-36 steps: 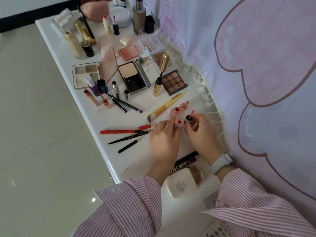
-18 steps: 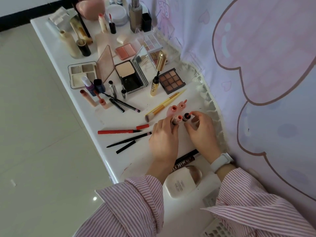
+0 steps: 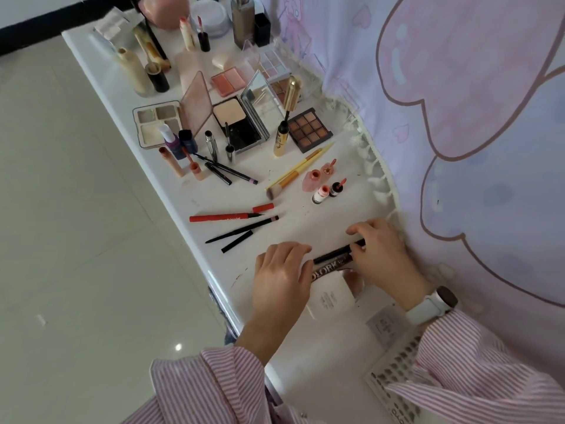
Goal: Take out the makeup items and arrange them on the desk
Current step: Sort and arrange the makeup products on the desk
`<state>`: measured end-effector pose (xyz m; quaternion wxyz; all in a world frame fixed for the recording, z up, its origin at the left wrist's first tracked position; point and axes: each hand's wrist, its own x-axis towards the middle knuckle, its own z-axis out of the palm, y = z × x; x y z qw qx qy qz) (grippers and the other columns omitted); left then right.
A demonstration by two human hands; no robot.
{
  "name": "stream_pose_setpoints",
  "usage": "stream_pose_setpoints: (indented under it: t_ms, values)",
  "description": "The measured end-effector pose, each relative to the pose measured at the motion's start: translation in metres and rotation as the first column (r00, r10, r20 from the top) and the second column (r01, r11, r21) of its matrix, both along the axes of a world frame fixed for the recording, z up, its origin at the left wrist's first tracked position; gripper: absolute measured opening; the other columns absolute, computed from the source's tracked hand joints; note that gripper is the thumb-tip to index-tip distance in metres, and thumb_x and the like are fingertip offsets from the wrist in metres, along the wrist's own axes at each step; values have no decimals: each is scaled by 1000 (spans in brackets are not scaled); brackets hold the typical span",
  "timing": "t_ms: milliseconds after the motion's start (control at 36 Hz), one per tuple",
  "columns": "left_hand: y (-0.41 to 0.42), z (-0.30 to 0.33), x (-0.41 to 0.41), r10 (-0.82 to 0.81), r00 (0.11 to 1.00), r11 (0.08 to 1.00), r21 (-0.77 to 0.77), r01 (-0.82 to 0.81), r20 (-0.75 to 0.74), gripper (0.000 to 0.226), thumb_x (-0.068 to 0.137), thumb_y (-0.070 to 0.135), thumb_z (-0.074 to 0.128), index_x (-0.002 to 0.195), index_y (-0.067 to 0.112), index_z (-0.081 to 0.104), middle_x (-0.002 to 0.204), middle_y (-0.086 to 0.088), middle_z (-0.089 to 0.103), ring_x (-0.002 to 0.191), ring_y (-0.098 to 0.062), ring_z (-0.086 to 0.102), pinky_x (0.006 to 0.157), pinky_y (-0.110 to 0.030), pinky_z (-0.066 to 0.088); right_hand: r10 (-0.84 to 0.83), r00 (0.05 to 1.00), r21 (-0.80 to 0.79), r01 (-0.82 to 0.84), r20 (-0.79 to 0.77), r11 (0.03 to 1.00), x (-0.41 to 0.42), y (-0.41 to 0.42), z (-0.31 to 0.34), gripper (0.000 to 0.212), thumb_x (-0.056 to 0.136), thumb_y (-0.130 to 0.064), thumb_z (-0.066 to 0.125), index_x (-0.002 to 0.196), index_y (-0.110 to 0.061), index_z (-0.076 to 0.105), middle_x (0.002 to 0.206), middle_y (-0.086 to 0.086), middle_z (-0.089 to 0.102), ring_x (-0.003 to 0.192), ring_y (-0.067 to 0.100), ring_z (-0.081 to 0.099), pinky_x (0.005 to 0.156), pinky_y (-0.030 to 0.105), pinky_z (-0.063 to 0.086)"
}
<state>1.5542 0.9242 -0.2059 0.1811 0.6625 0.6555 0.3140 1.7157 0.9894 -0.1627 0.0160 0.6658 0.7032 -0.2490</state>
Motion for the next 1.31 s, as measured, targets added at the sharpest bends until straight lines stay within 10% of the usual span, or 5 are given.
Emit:
stream_pose_setpoints:
  t_ms: [528,722,1028,1306]
  values:
    - [-21,9,-26,8,1000,992,-129,-5,21,46,87,36,42,123,10,55,117,-7,60,107,-23,55,85,-34,43,461,869,34,-474,177,880,-17,3,21,12,95,-22,42,105,-22,50,106,-7,52,104,15,40,88,31,28]
    - [-23,21,-43,-114,993,993,-17,114,-8,30,89,27,42,87,11,67,66,1,58,53,-18,53,45,-25,41,377,915,-142,-396,-143,907,-40,-30,39,20,98,-25,37,108,-20,53,102,-5,52,86,12,52,77,27,39]
    - [-45,40,-69,-261,943,965,-83,249,-206,27,89,34,45,75,17,60,55,8,53,42,-8,42,41,-12,20,487,863,-92,-500,-132,861,-59,-55,34,27,97,-34,38,107,-21,60,81,-17,45,80,11,52,78,39,46]
    - [-55,46,-95,-130,983,988,-101,118,-131,45,88,50,38,59,18,50,39,11,24,31,-11,20,36,-13,13,596,779,59,-597,-194,800,-81,-53,46,23,95,-28,45,104,-16,63,77,-7,45,74,11,44,64,22,32]
